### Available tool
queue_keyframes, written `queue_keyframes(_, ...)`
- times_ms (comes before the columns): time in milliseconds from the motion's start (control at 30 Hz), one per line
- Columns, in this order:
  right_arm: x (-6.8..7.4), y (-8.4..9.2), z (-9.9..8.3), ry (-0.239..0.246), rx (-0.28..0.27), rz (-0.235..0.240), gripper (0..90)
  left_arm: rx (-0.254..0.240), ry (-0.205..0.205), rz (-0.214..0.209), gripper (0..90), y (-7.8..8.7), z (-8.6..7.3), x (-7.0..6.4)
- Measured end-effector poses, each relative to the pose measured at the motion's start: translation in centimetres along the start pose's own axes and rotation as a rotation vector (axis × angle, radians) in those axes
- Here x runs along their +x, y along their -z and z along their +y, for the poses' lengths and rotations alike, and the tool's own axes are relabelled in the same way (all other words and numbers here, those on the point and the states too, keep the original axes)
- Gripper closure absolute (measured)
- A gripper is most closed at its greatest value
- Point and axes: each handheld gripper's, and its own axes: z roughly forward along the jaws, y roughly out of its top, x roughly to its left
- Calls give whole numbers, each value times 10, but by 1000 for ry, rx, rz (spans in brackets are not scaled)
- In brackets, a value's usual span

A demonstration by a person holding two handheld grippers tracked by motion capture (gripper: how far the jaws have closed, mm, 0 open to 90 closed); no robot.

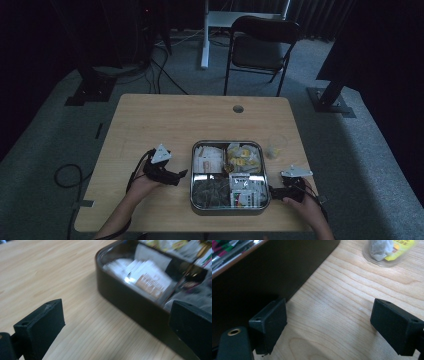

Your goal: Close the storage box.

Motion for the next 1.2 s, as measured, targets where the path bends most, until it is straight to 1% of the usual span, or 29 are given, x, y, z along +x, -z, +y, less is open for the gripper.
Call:
queue_keyframes(100,0,0,0,0,0,0,130,-2,12,3,7,3,-9,6)
queue_keyframes(133,0,0,0,0,0,0,130,-4,9,4,7,4,-12,7)
queue_keyframes(167,0,0,0,0,0,0,130,-4,9,4,6,4,-12,7)
queue_keyframes(200,0,0,0,0,0,0,130,9,-2,4,6,5,-19,9)
queue_keyframes(233,0,0,0,0,0,0,130,9,-2,4,7,5,-19,9)
queue_keyframes(267,0,0,0,0,0,0,130,13,8,-7,6,6,-26,12)
queue_keyframes(300,0,0,0,0,0,0,130,23,11,-16,6,6,-29,13)
queue_keyframes(333,0,0,0,0,0,0,130,23,11,-16,6,6,-29,13)
queue_keyframes(367,0,0,0,0,0,0,130,32,13,-5,6,8,-34,14)
queue_keyframes(467,0,0,0,0,0,0,130,52,13,-1,6,10,-39,16)
queue_keyframes(533,0,0,0,0,0,0,130,62,15,-11,6,11,-41,17)
queue_keyframes(633,0,0,0,0,0,0,130,81,1,-13,6,12,-45,16)
queue_keyframes(667,0,0,0,0,0,0,130,77,7,-26,6,12,-47,16)
queue_keyframes(700,0,0,0,0,0,0,130,87,9,-35,6,12,-48,17)
queue_keyframes(733,0,0,0,0,0,0,130,87,9,-35,6,12,-48,17)
queue_keyframes(800,0,0,0,0,0,0,130,107,5,-35,6,12,-52,15)
queue_keyframes(867,0,0,0,0,0,0,130,113,0,-31,7,12,-54,14)
queue_keyframes(967,0,0,0,0,0,0,130,120,-1,-41,6,12,-56,12)
queue_keyframes(1133,0,0,0,0,0,0,130,169,-47,-49,6,13,-61,7)
queue_keyframes(1200,0,0,0,0,0,0,130,177,-51,-49,6,14,-64,6)
